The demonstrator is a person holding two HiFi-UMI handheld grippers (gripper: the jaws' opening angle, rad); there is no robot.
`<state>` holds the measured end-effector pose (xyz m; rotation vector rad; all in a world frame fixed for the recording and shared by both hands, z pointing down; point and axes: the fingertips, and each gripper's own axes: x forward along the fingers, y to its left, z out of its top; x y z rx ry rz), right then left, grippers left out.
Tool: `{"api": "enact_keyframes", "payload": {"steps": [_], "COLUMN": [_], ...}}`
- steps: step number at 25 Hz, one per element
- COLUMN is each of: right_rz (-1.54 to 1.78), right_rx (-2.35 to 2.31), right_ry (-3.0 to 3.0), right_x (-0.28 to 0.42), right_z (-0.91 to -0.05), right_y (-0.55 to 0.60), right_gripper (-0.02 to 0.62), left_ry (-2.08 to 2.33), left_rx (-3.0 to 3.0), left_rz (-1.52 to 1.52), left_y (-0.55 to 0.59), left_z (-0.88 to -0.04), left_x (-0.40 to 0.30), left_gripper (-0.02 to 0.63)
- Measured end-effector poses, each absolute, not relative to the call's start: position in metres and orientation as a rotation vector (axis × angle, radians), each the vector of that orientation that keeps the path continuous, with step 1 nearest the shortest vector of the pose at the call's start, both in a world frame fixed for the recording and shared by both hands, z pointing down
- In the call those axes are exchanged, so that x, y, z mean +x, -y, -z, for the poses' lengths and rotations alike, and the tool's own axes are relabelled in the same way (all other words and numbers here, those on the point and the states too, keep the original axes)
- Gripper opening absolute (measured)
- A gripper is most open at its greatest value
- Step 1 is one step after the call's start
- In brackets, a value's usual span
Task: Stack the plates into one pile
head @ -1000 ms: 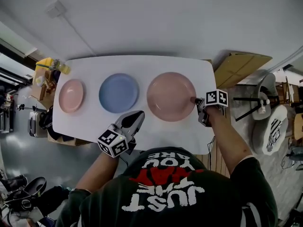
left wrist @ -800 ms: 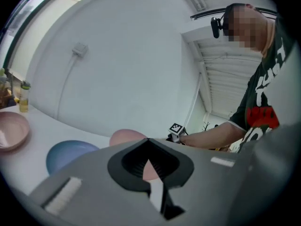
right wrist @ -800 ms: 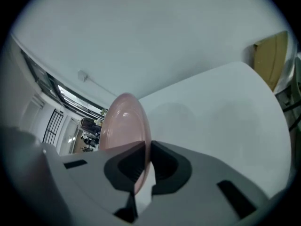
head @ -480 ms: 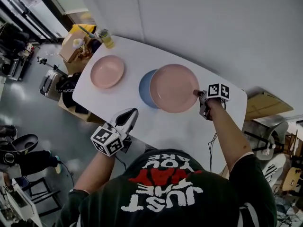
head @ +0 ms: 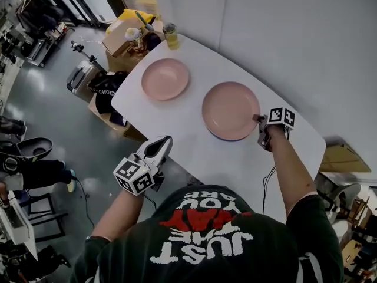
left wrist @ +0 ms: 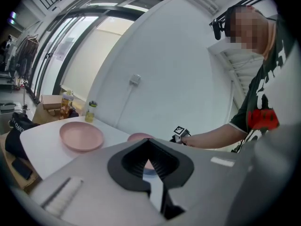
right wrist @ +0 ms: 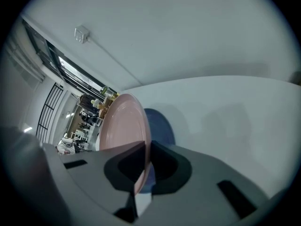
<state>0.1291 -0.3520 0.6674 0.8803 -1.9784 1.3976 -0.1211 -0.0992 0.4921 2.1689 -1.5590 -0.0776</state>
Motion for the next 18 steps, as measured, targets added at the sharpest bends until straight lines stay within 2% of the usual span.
{"api": "enact_keyframes", "payload": {"steps": [11,15,18], "right_rz": [-1.364,-1.126,-0.909], "right_rx": [0.926,0.917,0.875], "right_ry": [1.880,1.906,1.914], "right_x": [0.135,0.129,0.122], "right_z": [-0.708,-0.705,-0.700], "right_y": [0.354,0.365,0.366], "right_gripper": [0.018,0.023,0.127], "left_ry": [1.532,1.511,1.501], "left_rx": [2.116,2.100,2.097], "left_rz": [0.065,0.060,0.061], "left_y": [0.103,0.105,0.109], "left_z": [-0.514,-0.524,-0.525], "left_x": [-0.123,-0.119,-0.117], "left_gripper": [0.000,0.000,0.000]}}
